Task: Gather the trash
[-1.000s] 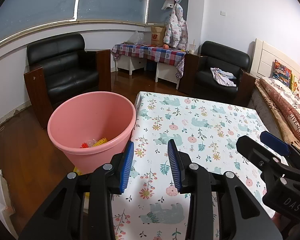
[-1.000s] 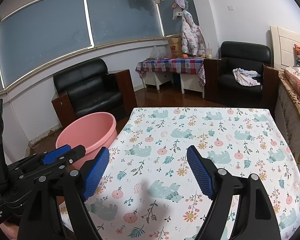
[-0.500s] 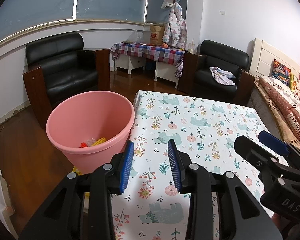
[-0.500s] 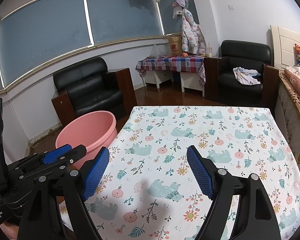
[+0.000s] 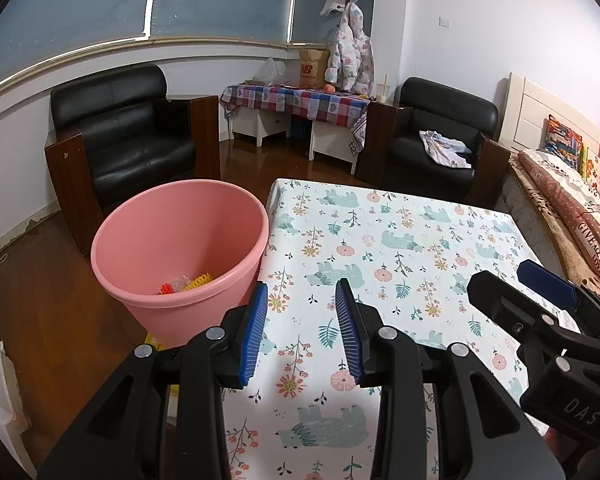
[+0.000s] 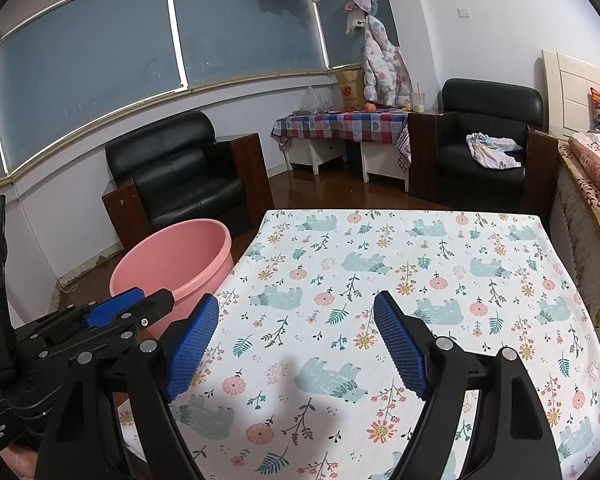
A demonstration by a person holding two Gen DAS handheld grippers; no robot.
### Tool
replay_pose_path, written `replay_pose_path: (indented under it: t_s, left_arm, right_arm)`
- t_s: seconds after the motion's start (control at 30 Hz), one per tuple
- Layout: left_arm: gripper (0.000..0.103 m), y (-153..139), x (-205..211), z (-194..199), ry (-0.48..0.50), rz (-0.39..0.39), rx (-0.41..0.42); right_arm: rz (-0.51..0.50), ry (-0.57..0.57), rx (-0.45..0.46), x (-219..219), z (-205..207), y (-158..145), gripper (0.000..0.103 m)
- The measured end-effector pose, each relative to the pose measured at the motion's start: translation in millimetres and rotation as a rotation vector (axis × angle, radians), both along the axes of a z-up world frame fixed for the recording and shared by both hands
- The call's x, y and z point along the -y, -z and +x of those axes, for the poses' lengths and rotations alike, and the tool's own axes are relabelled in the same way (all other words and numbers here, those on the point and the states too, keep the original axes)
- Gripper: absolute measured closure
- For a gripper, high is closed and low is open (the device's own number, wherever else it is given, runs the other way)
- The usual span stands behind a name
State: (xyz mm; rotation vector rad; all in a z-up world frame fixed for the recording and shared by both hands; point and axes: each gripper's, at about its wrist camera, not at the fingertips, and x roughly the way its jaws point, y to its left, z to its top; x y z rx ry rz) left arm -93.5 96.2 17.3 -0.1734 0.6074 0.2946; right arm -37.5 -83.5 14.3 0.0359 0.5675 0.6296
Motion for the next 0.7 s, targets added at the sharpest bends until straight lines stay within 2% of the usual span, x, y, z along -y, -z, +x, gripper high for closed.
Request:
replay_pose_path:
  t_s: [0.7]
  left_arm:
    - [0.067,0.7,-2.5,2.0,0.000,-0.004,-0.001]
  right_arm:
    - [-0.006,-0.001,-0.006,0.6,-0.1,3.4,0.024]
